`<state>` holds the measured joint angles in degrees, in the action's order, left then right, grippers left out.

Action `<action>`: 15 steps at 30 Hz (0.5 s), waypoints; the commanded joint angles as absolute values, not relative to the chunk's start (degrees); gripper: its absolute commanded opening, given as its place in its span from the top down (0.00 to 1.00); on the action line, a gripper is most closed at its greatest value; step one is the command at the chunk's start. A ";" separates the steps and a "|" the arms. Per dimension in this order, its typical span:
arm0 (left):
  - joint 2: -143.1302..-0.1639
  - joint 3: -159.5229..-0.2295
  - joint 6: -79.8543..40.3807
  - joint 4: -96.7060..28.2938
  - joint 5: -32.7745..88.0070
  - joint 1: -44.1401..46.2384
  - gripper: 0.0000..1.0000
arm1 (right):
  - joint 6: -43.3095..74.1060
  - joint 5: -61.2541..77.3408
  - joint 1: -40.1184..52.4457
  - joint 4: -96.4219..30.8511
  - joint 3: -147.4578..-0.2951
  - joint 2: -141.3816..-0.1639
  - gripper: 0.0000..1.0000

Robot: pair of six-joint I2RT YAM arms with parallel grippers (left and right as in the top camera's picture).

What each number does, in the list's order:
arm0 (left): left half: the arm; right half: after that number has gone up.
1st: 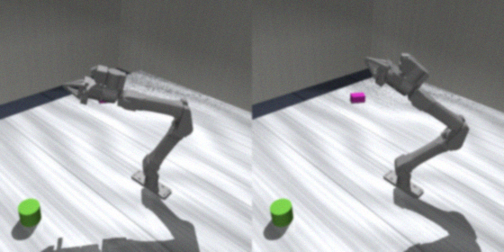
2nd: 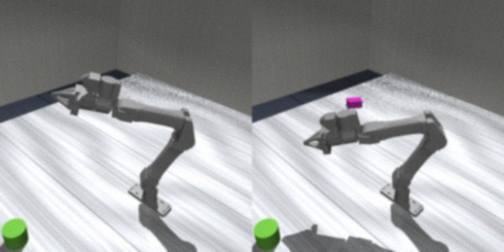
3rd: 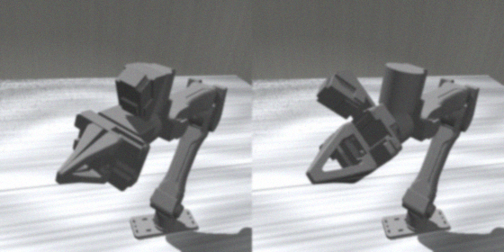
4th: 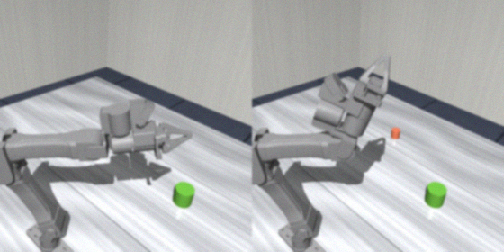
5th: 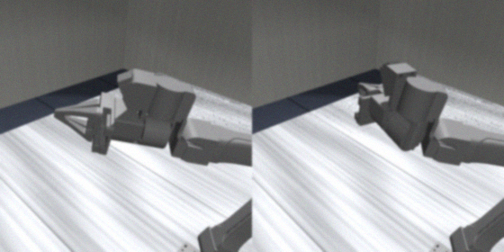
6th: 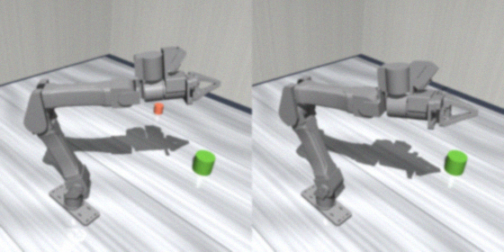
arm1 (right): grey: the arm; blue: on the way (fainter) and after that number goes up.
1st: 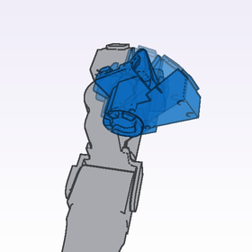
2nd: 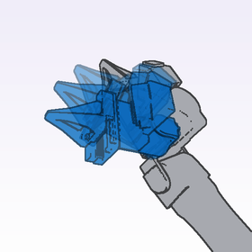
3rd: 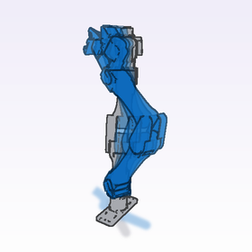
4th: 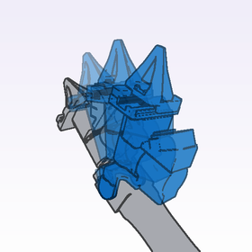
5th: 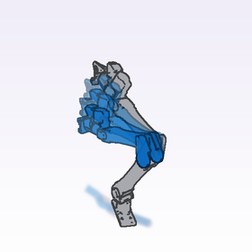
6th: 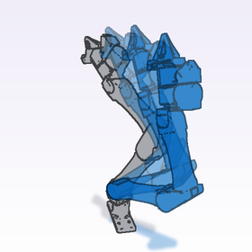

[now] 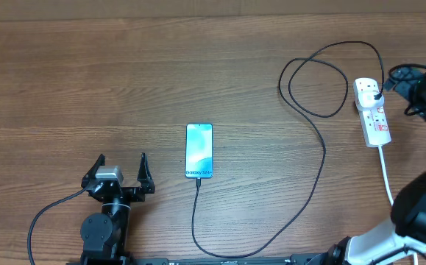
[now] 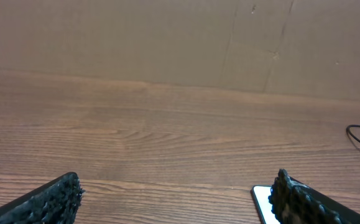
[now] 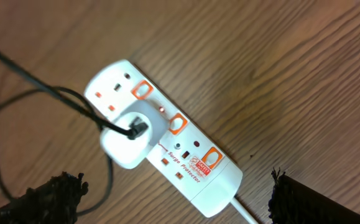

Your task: Plug charger to phone and switch on socket

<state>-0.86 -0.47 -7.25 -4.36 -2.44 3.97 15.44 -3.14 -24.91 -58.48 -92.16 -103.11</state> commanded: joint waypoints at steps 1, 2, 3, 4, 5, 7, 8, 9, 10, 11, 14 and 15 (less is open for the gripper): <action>-0.25 -0.27 -6.17 -4.25 -3.01 3.38 0.00 | 16.01 -2.90 -24.73 -58.35 -93.82 -100.25 0.00; -0.25 -0.27 -6.20 -4.25 -3.01 3.38 0.00 | 16.01 -2.90 -24.73 -58.35 -93.82 -99.98 0.00; -0.25 -0.27 -6.20 -4.25 -3.01 3.38 0.00 | 16.01 -2.90 -24.73 -58.35 -93.82 -99.61 0.00; -0.25 -0.27 -6.20 -4.25 -3.01 3.38 0.00 | 16.01 -2.87 -24.73 -58.35 -93.82 -99.37 0.00; -0.25 -0.27 -6.20 -4.25 -3.01 3.38 0.00 | 16.01 -2.90 -24.71 -58.35 -93.82 -99.20 0.00; -0.25 -0.27 -6.20 -4.25 -3.01 3.38 0.00 | 16.01 -2.87 -24.71 -58.35 -93.82 -99.04 0.00; -0.25 -0.27 -6.20 -4.25 -3.01 3.38 0.00 | 16.01 -2.90 -24.71 -58.37 -93.82 -99.00 0.00; -0.25 -0.27 -6.20 -4.25 -3.01 3.38 0.00 | 16.01 -2.90 -24.71 -58.35 -93.82 -98.87 0.00; -0.25 -0.27 -6.17 -4.25 -3.01 3.38 0.00 | 16.01 -2.90 -24.71 -58.39 -93.82 -98.67 0.00; -0.25 -0.27 -6.20 -4.25 -3.01 3.38 0.00 | 16.01 -2.87 -24.71 -58.37 -93.82 -98.35 0.00; -0.25 -0.27 -6.20 -4.25 -3.01 3.38 0.00 | 16.01 -2.90 -24.71 -58.37 -93.82 -96.47 0.00; -0.25 -0.27 -6.20 -4.25 -3.01 3.38 0.00 | 16.01 -2.90 -24.71 -58.37 -93.82 -95.72 0.00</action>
